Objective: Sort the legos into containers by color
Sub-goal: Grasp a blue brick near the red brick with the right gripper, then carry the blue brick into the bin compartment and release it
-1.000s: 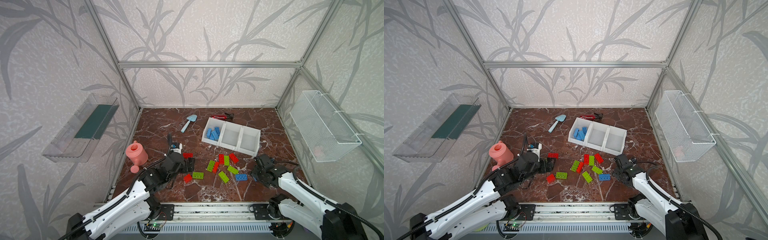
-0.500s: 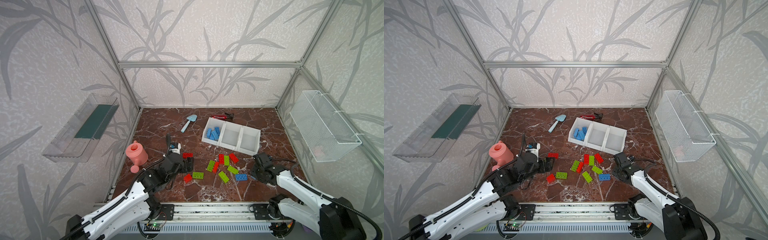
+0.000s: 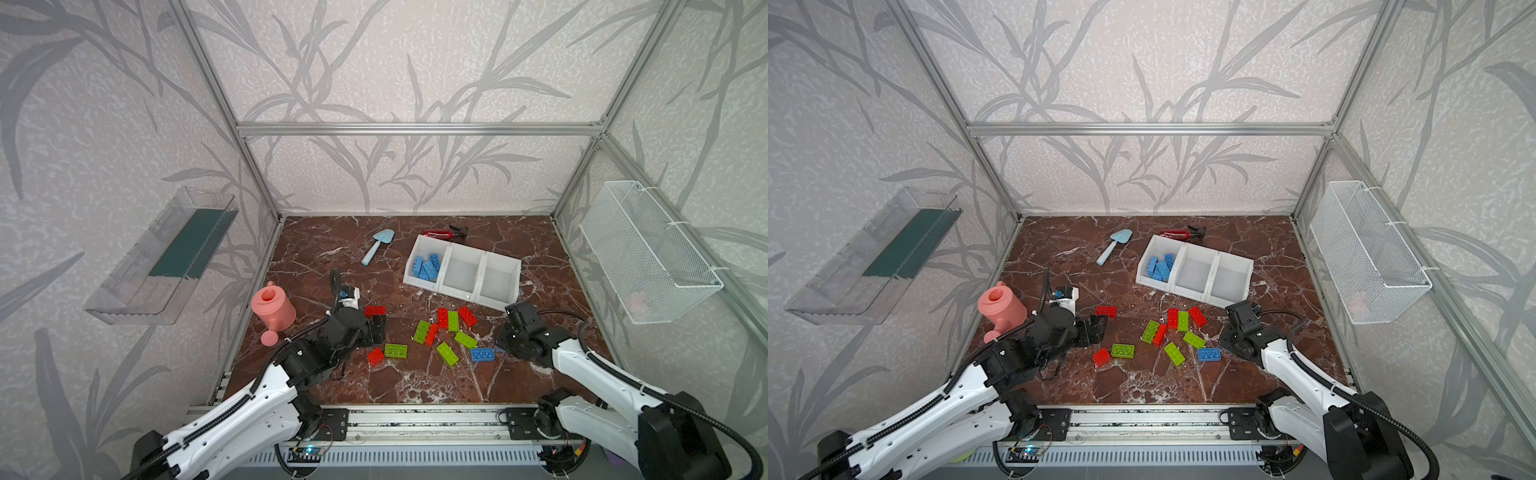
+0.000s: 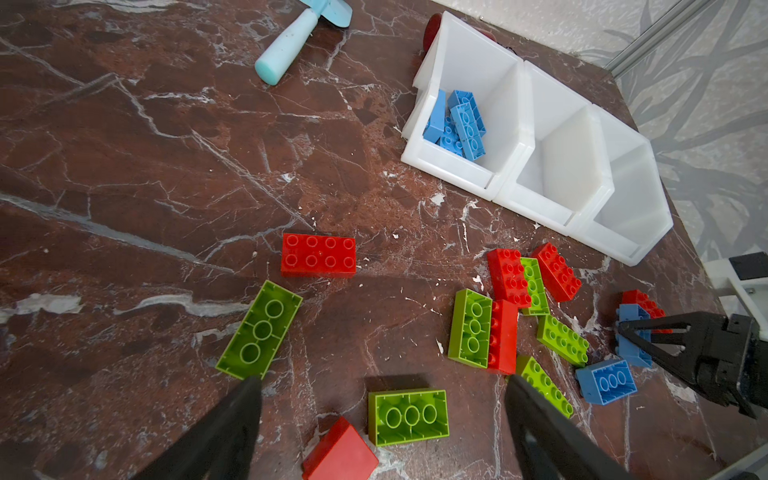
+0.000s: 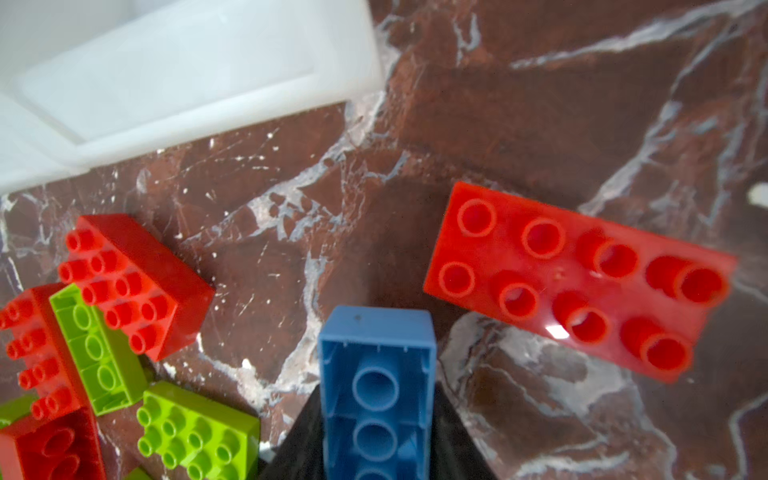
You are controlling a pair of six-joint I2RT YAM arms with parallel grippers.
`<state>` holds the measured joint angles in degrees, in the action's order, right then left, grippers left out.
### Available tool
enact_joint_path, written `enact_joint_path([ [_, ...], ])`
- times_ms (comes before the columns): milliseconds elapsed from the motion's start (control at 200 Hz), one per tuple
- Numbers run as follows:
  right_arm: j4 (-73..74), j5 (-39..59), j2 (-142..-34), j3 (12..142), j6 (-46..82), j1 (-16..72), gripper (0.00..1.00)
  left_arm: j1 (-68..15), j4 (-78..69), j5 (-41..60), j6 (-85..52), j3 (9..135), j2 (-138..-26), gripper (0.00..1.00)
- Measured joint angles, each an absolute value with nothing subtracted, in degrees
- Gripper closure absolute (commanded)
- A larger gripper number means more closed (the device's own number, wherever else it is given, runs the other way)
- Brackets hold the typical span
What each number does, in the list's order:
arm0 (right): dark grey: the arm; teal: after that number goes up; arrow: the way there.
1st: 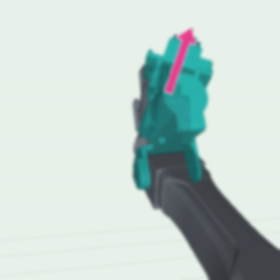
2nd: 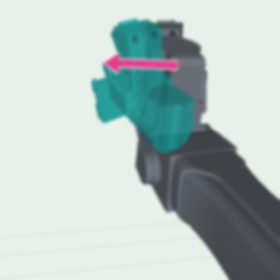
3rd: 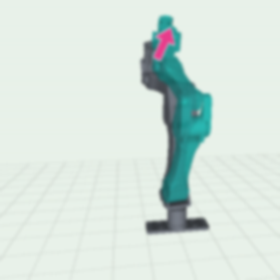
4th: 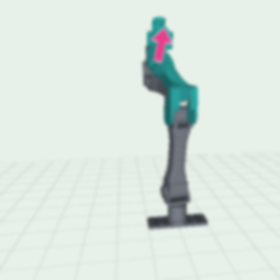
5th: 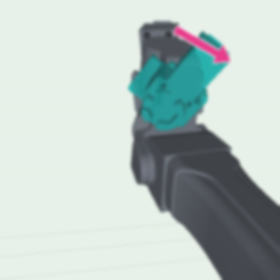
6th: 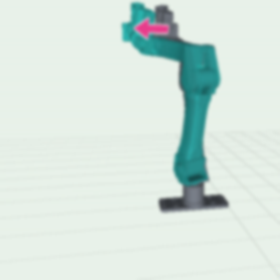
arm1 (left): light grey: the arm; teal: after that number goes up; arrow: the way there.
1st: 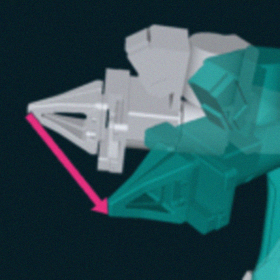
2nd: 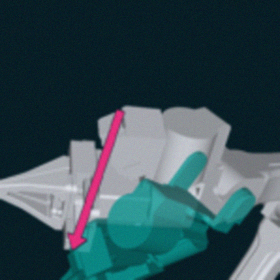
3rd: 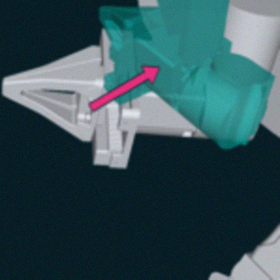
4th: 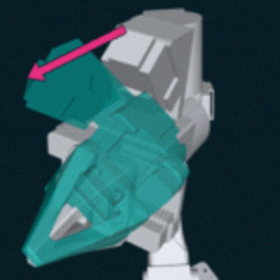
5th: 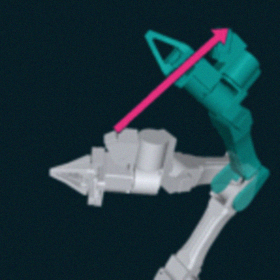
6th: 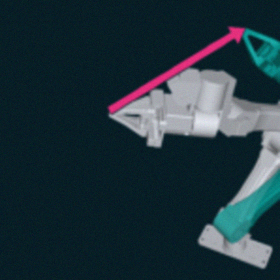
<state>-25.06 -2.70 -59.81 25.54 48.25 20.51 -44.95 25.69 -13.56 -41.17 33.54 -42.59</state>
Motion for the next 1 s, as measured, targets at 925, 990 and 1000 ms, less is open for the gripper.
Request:
enact_joint_path([
  [925, -16.2, 7.5, -84.7, 63.9, 33.5, 25.9, 0.71, -44.9, 28.3, -19.8, -44.2, 32.1, -32.7, 0.1],
  [990, -16.1, 8.1, -88.2, 67.1, 33.0, 25.9, 0.71, -44.9, 28.3, -19.5, -44.2, 32.1, -32.8, 0.1],
  [1000, -16.1, 8.1, -88.6, 67.5, 32.9, 25.9, 0.71, -44.9, 28.3, -19.5, -44.2, 32.1, -32.9, 0.1],
])
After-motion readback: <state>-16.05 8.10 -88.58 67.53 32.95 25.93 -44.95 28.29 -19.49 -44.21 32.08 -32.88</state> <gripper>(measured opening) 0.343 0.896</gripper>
